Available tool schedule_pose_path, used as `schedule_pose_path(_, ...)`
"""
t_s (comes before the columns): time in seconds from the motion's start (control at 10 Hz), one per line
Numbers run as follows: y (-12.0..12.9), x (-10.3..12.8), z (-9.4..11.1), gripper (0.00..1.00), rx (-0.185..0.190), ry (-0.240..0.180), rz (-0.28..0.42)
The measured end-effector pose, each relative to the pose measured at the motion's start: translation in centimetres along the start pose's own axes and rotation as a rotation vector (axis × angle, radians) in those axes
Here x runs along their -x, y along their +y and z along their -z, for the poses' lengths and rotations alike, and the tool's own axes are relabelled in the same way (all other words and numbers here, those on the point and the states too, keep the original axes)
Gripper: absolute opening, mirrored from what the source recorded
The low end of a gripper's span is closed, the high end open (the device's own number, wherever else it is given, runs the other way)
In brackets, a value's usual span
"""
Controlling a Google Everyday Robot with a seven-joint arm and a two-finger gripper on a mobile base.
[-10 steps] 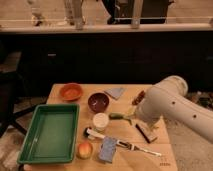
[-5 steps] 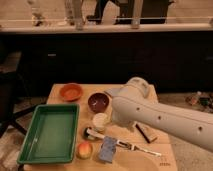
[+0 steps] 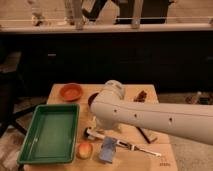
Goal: Place apple in red bowl
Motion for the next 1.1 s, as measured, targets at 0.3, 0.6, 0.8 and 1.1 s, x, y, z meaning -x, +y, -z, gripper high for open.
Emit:
schedule_pose_path(0.3,-2.3,0.7,-0.6,0.8,0.002,-0.006,0.034)
schedule_pose_path(0.6,-2.0,0.8,-0.7,0.8,0.012,-0.009,0.032)
schedule_pose_path(0.8,-2.0,0.8,-0.7,0.8,0.011,-0.009,0.033)
schedule_pose_path(1.1,-2.0,0.8,-0.7,0.8,0.01,-0.007,0.034)
